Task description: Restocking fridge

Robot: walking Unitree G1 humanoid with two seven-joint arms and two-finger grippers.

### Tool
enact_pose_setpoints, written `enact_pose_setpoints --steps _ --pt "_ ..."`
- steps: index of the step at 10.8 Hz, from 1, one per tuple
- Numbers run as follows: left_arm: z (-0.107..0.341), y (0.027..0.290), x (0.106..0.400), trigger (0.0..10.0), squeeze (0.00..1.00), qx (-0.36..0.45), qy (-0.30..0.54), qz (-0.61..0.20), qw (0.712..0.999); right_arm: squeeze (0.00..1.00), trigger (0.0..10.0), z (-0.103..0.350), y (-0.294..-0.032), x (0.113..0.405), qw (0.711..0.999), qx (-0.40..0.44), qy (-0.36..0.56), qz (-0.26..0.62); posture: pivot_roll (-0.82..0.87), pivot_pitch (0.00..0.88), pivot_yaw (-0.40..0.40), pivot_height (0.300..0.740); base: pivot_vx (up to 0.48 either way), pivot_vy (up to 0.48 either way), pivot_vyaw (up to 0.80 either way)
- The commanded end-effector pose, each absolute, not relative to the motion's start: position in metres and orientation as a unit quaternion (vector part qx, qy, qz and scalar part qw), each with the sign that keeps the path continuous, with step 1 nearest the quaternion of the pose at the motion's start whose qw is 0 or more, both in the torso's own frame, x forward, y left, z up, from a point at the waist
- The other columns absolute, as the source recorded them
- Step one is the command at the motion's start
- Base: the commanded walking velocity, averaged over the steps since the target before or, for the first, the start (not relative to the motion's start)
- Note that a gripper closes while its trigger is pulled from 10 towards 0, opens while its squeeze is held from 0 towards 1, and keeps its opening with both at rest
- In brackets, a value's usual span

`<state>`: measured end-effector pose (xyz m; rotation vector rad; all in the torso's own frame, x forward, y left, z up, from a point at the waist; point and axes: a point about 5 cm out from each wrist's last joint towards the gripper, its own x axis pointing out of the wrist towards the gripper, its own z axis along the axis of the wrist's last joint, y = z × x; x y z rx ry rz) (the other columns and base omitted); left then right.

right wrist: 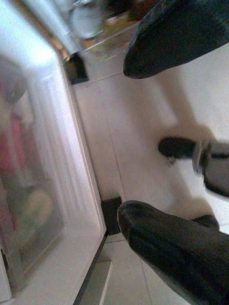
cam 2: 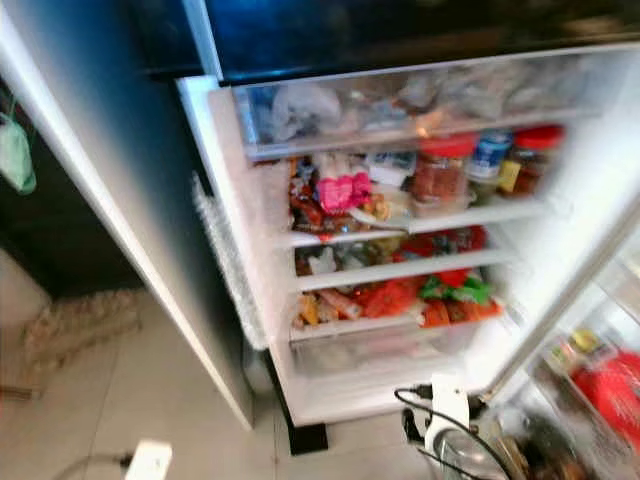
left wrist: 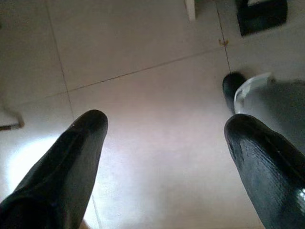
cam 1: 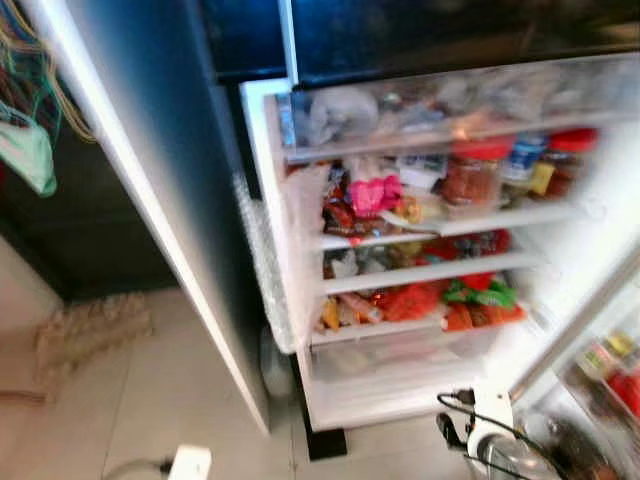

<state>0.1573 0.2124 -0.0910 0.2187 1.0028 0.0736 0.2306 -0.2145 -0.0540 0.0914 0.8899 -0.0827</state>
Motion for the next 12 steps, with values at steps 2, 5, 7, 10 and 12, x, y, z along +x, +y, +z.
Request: enact_pose_setpoints --steps 2,5,7,10,12 --pt "-0.0894 0.2173 0.1595 10.0 0.00 0.122 0.482 0.037 0.867 0.00 10.0 -0.0559 -0.2148 0.2277 0.897 0.043 0.438 -0.040 -0.17 0.000 0.081 0.740 0.000 0.000 0.00" --pt "-0.0894 0.2171 0.1597 10.0 0.00 0.118 0.481 0.040 0.868 0.00 10.0 -0.0557 -0.2150 0.2280 0.897 0.042 0.439 -0.039 -0.16 0.000 0.077 0.740 0.000 0.000 0.00" --pt "-0.0888 0.2177 0.1609 10.0 0.00 0.114 0.480 0.043 0.869 0.00 10.0 -0.0554 -0.2149 0.2286 0.897 0.044 0.439 -0.041 -0.16 0.000 0.078 0.740 0.000 0.000 0.00" --pt "-0.0873 0.2200 0.1637 10.0 0.00 0.113 0.479 0.046 0.869 0.00 10.0 -0.0546 -0.2145 0.2302 0.897 0.048 0.437 -0.049 -0.16 0.000 0.080 0.740 0.000 0.000 0.00" --pt "-0.0865 0.2212 0.1650 10.0 0.00 0.112 0.478 0.047 0.870 0.00 10.0 -0.0546 -0.2144 0.2306 0.895 0.052 0.439 -0.055 -0.16 0.000 0.085 0.740 0.000 0.000 0.00"
